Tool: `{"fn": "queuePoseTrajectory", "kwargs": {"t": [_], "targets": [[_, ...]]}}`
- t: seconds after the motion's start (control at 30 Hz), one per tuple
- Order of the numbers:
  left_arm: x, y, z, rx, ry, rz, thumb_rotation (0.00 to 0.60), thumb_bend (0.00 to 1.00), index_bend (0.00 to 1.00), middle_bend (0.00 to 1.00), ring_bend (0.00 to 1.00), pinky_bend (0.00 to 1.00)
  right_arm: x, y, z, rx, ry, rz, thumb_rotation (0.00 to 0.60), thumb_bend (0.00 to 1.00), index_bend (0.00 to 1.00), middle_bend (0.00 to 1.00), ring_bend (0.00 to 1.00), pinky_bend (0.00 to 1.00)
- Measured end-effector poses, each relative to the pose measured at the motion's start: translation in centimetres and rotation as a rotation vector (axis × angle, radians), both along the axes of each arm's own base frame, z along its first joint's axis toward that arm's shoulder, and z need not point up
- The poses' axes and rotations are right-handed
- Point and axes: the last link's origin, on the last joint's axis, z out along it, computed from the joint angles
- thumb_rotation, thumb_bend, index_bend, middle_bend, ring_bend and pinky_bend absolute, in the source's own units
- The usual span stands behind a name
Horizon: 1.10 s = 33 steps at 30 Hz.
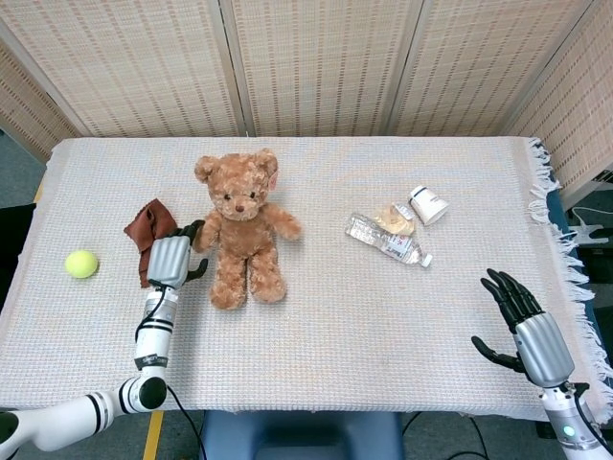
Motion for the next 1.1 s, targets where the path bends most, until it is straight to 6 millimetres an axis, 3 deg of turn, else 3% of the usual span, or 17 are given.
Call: {"fn": "queuePoseTrajectory", "kwargs": {"t": [0.7, 1.1], "targets": [[-0.3, 1.3, -1.6, 0.182, 0.012, 0.038, 0.6, 0.34, 0.4, 0.57, 0.5, 0.5, 0.0, 0.1, -0.3, 0.022, 0.002, -0.002, 0.6, 0.13, 0.0, 0.0, 0.0, 0.13], [-0.1, 1.3, -0.4, 0.311, 0.007, -0.016, 0.6, 0.33, 0.5, 0.69, 0.58, 0.54, 0.0, 0.1, -0.5, 0.038, 0.006, -0.004, 0.6, 0.13, 0.0, 0.0, 0.0, 0.13]]}}
